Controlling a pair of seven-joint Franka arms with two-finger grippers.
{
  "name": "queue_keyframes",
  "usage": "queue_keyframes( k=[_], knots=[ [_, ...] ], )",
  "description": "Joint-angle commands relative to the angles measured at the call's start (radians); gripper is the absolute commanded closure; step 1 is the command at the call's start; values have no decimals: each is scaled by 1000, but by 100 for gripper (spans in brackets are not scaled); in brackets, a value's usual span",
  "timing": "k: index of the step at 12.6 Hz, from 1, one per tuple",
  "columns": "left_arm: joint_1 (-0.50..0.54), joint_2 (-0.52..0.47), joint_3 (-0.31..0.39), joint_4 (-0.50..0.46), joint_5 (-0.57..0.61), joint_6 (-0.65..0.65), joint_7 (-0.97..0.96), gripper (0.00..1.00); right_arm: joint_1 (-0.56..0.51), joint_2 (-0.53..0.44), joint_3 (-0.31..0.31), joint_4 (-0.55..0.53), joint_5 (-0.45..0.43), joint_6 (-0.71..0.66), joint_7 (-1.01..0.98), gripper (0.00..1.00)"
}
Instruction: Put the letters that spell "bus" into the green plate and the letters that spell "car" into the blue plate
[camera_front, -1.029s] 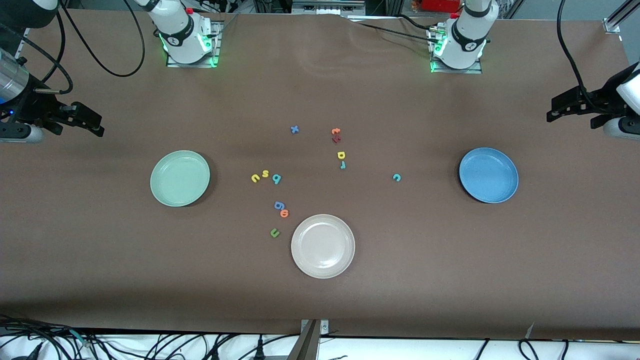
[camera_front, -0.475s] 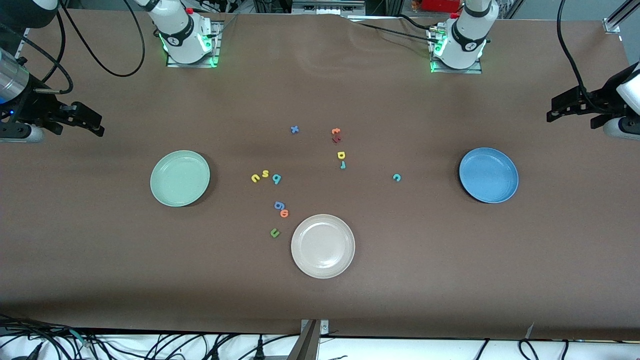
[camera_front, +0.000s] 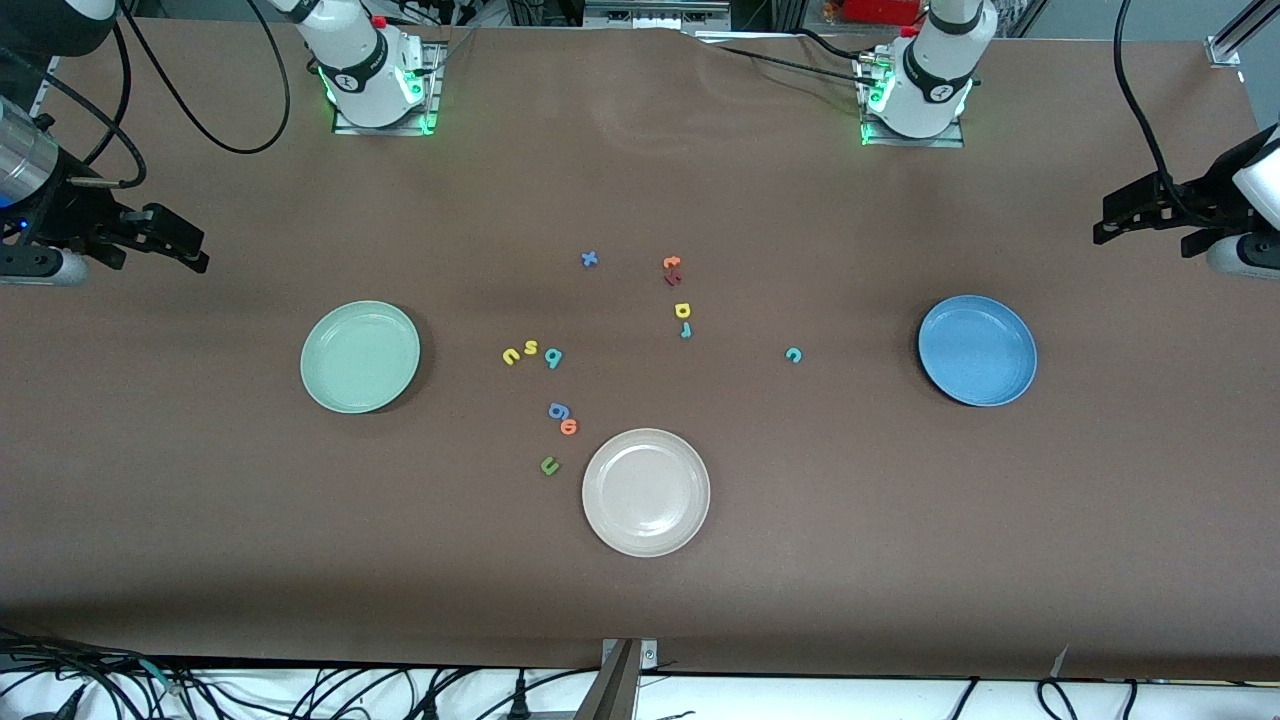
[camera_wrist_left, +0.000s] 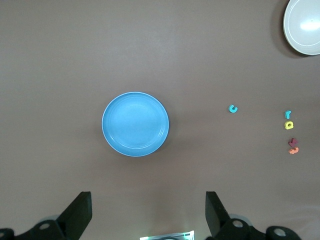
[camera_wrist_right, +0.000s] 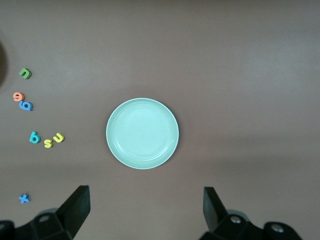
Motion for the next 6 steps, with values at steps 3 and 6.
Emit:
queue_keyframes(
  k=[3,6],
  knots=[
    [-6,2,-1,14,27,-10,-7,0,48,24,2,1,3,-78,-6,0],
    [-6,2,-1,14,27,-10,-7,0,109,89,2,1,6,-103,3,0]
  ],
)
